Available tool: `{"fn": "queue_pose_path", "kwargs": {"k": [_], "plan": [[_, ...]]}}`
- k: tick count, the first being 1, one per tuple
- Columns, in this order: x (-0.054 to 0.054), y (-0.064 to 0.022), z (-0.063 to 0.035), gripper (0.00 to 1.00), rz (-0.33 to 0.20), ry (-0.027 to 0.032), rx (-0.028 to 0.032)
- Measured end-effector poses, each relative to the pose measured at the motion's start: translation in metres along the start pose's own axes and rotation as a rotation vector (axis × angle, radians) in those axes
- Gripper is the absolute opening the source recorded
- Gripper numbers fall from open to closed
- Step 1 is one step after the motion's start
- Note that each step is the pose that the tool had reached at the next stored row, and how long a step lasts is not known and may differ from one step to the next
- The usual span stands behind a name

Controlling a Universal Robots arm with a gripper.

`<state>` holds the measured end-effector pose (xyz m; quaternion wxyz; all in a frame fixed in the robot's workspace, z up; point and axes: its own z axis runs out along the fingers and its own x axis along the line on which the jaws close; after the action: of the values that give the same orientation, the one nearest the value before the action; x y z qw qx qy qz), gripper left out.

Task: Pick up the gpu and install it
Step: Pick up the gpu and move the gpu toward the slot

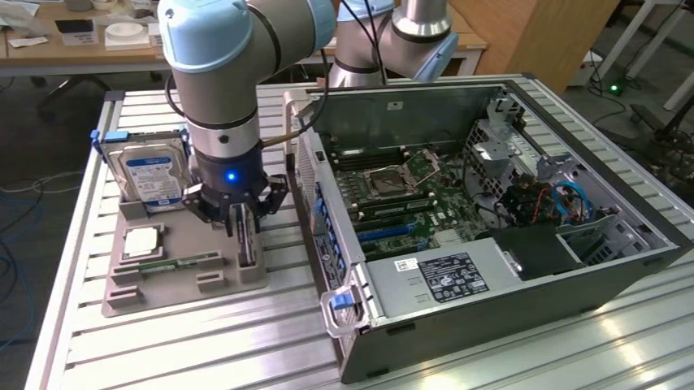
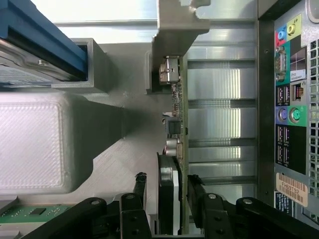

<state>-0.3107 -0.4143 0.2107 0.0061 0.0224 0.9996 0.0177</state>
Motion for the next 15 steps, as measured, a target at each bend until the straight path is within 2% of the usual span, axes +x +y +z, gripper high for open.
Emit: {"fn": "queue_pose_path", "kwargs": {"k": [15], "plan": [[0.0020, 0.0001, 0.0005, 0.46, 0.000, 0.0000, -0.0001]]}}
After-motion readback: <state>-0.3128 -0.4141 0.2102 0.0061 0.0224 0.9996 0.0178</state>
